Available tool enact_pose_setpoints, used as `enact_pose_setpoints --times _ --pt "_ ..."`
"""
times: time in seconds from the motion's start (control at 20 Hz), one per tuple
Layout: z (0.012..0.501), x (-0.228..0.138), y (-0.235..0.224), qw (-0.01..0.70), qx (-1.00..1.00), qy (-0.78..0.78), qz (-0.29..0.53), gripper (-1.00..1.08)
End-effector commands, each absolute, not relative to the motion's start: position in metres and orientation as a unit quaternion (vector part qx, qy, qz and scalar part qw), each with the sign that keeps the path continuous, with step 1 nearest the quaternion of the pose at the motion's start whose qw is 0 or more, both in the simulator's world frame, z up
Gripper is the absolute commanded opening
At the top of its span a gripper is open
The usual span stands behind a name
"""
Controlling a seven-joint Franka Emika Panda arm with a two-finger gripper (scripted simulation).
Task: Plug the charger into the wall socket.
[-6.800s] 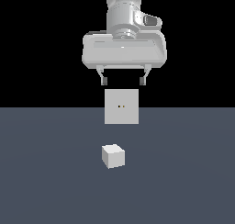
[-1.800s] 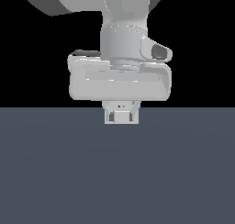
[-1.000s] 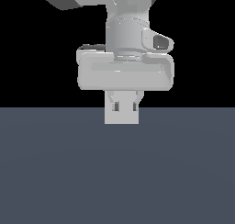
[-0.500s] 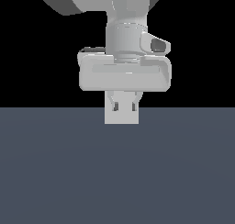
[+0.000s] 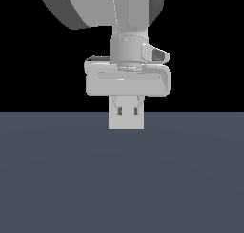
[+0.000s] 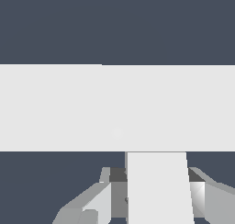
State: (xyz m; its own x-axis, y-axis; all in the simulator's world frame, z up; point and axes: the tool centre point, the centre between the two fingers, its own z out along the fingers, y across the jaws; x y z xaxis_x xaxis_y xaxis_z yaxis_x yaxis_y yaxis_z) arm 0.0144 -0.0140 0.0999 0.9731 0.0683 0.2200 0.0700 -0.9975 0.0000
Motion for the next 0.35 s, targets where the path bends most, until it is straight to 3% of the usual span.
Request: enact_pose_setpoints --times 0.0,0.3 --pt "0.1000 0.0195 -0.0137 0.004 -0.993 -0.035 -0.111 -1.00" --pt "0.1000 0.0212 -0.0136 0.004 -0.993 -0.035 -0.111 -1.00"
